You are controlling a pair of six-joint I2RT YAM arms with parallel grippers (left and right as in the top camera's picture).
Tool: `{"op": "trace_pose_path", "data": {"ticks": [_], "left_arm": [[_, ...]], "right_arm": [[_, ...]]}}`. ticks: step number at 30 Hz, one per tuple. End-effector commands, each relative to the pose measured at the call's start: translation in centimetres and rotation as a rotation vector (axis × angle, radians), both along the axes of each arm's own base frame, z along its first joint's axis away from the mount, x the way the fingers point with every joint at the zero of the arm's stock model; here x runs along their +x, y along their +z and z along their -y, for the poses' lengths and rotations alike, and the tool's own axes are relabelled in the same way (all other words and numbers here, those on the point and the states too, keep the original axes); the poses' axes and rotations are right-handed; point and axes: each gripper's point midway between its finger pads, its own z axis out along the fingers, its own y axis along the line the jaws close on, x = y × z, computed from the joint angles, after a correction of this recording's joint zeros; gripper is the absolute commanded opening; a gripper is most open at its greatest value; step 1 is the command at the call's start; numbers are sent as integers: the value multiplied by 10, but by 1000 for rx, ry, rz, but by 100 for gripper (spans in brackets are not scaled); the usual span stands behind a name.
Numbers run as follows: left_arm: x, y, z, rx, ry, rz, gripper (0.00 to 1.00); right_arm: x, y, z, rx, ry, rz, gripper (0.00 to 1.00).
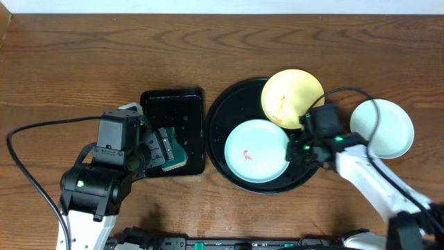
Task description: Clean dirty plates on tray and stack at the side
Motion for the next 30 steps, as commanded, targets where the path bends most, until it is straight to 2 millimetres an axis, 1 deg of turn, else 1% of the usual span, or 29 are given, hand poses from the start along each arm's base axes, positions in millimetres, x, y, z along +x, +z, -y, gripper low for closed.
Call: {"op": "trace_pose_path", "data": {"ticks": [1,2,3,4,5,6,8,9,10,12,13,17,18,19,23,24,26,27,30], "left_arm": [[2,5,0,1,-9,10,83],[2,5,0,1,-9,10,83],[2,5,0,1,-9,10,83],[2,5,0,1,-9,10,83],[2,5,0,1,-9,10,83],[2,5,0,1,-9,10,83],[2,5,0,1,-9,10,83],[2,5,0,1,-9,10,83],[2,5,0,1,-9,10,84],[2,5,0,1,-9,10,83],[2,5,0,1,-9,10,84],[2,5,0,1,-9,10,83],[2,5,0,1,-9,10,84],[2,5,0,1,-9,10,83],[2,5,0,0,-9,11,84],[2,5,0,0,-9,10,84],[2,5,1,-7,-8,10,84],[2,5,2,-14,-9,9,83],[0,1,2,-11,-9,-4,83]], "right_arm": [[3,-12,-2,-66,-109,-17,1],[5,-11,-2,-76,-99,-4,6],[7,-10,-1,-91,-80,14,8],[11,-5,0,-108,-36,46,9],[18,3,0,-129,41,94,11],[21,8,-1,-137,83,116,15],[30,22,-2,-162,199,177,29],[35,30,-2,-186,276,211,33],[38,34,-2,-194,308,227,34],[39,35,-4,-193,323,237,34],[38,34,-3,-194,325,231,31],[33,19,-4,-207,354,194,29],[32,8,-4,-210,357,172,26],[31,2,-4,-207,360,156,23],[29,-16,-13,-161,378,108,17],[30,-23,-13,-163,374,99,12],[31,-28,-10,-180,339,82,6],[32,-29,-7,-191,314,75,1],[35,-30,0,-216,250,68,1]]}}
